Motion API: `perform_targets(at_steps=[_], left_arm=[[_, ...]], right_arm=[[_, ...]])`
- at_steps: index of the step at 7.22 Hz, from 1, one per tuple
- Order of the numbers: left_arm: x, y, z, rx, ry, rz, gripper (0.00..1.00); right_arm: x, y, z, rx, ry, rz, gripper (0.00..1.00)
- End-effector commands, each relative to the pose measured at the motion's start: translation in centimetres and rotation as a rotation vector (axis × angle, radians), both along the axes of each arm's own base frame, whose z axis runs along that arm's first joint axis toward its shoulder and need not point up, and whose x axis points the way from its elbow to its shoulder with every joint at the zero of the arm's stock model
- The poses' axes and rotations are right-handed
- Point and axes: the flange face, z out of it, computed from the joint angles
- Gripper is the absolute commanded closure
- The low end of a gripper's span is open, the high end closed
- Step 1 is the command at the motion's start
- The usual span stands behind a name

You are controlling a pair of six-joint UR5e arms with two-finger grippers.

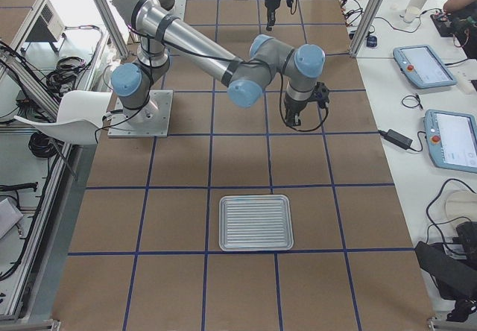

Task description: Place bearing gear from tray to pile

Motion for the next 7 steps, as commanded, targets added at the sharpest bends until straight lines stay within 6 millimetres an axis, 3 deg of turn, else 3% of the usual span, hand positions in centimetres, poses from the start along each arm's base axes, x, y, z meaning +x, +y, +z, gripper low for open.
perform_targets(at_steps=[1, 2, 3, 4, 5, 6, 7], left_arm=[[16.2, 1.2, 2.4, 0.041, -0.056, -0.045, 1.00], [24.0, 2.2, 2.7, 0.045, -0.127, -0.079, 1.00], [31.7, 4.2, 0.9, 0.090, -0.096, -0.108, 1.00], [38.9, 6.7, -0.8, 0.083, -0.053, -0.103, 1.00], [42.6, 8.5, -1.2, 0.073, -0.029, -0.108, 1.00], [44.5, 9.4, -1.7, 0.078, -0.015, -0.137, 1.00], [45.2, 10.0, -3.3, 0.101, 0.011, -0.123, 1.00]], right_arm=[[17.2, 1.7, -4.7, 0.069, 0.003, -0.103, 1.00], [24.6, 3.3, -7.0, 0.046, 0.004, -0.176, 1.00], [32.9, 4.7, -9.4, -0.005, -0.011, -0.222, 1.00], [39.7, 6.2, -11.7, -0.024, -0.010, -0.219, 1.00], [45.2, 8.0, -13.8, -0.024, -0.031, -0.240, 1.00], [47.7, 8.8, -15.6, -0.031, -0.038, -0.238, 1.00], [48.2, 8.6, -17.5, -0.034, -0.034, -0.239, 0.94]])
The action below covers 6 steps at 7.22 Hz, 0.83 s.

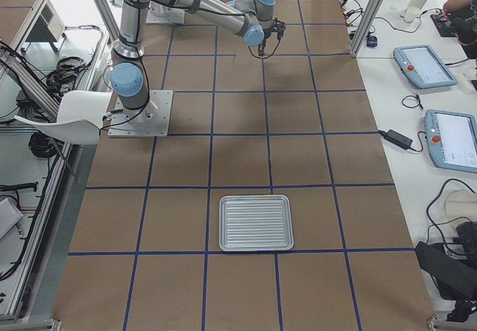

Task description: Place bearing gear from tray to pile

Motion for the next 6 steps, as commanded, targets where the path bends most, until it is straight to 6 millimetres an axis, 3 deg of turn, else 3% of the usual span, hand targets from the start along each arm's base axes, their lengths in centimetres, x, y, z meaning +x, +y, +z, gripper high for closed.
perform_targets(at_steps=[1, 2, 3, 4, 5, 6], left_arm=[[1.1, 2.0, -3.2, 0.029, 0.067, 0.010, 1.00], [0.9, 2.2, -3.6, -0.007, 0.042, 0.011, 1.00], [1.2, 2.0, -3.4, -0.042, 0.013, 0.012, 0.52], [1.3, 1.6, -3.0, -0.054, 0.009, 0.013, 0.26], [0.1, 1.3, -1.7, -0.062, -0.005, 0.002, 0.23], [-1.8, 0.2, -0.1, -0.088, -0.024, 0.012, 0.20]], right_arm=[[2.4, 0.2, -2.6, -0.024, 0.005, -0.012, 0.47], [2.2, -0.4, -2.3, -0.036, 0.007, -0.003, 0.02], [1.2, -1.7, -0.2, -0.057, 0.001, -0.017, 0.00], [-0.9, -3.1, 4.1, -0.004, 0.028, -0.027, 0.00], [-4.5, -5.1, 10.7, 0.029, 0.045, 0.011, 0.00], [-7.7, -5.7, 16.8, 0.038, 0.057, 0.083, 0.00]])
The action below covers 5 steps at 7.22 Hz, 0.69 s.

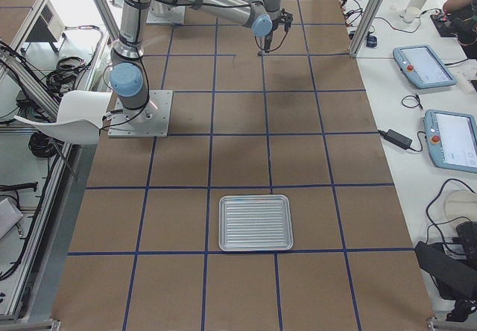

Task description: Place bearing gear from tray to pile

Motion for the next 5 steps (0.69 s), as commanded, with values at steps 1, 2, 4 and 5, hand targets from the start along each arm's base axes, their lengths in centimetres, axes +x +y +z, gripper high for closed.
perform_targets(at_steps=[1, 2, 4, 5], left_arm=[[-5.0, -3.0, 2.5, -0.042, -0.009, 0.013, 0.19], [-10.3, -4.8, 3.4, -0.026, 0.009, 0.036, 0.17], [-25.0, -6.6, 4.3, -0.052, 0.004, 0.058, 0.15], [-31.4, -6.8, 4.9, -0.070, 0.000, 0.091, 0.15]], right_arm=[[-6.8, 0.1, 12.5, 0.001, 0.038, 0.121, 0.00], [-8.9, 1.8, 16.1, -0.014, 0.042, 0.104, 0.00], [-12.4, 5.9, 21.9, 0.018, 0.044, 0.092, 0.00], [-13.8, 6.1, 22.1, 0.021, 0.045, 0.162, 0.00]])
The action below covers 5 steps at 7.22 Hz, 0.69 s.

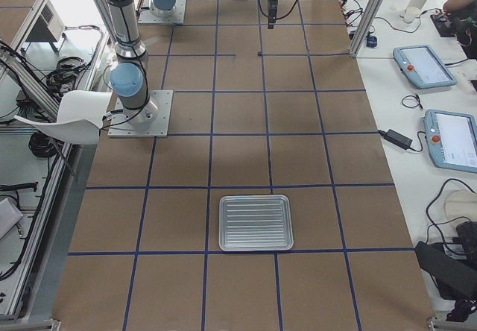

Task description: Place bearing gear from tray to pile

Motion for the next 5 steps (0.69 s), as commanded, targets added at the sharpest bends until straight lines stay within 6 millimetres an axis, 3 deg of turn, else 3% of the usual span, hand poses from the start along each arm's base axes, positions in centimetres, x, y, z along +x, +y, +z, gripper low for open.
perform_targets(at_steps=[1, 2, 4, 5], left_arm=[[-13.3, 0.1, 0.9, -0.031, 0.016, 0.049, 0.15], [-18.1, 0.1, 0.9, -0.036, 0.096, 0.116, 0.15], [-26.3, 0.2, -1.4, -0.044, 0.107, 0.193, 0.16], [-29.2, 0.7, -4.3, -0.004, 0.093, 0.200, 0.19]], right_arm=[[-2.2, 1.5, 1.3, 0.020, 0.000, 0.076, 0.00], [-2.2, 2.3, 0.7, 0.032, 0.003, 0.078, 0.00], [-2.2, 3.0, 0.2, 0.029, 0.001, 0.076, 0.00], [-2.1, 3.0, 0.2, 0.027, -0.002, 0.076, 0.00]])
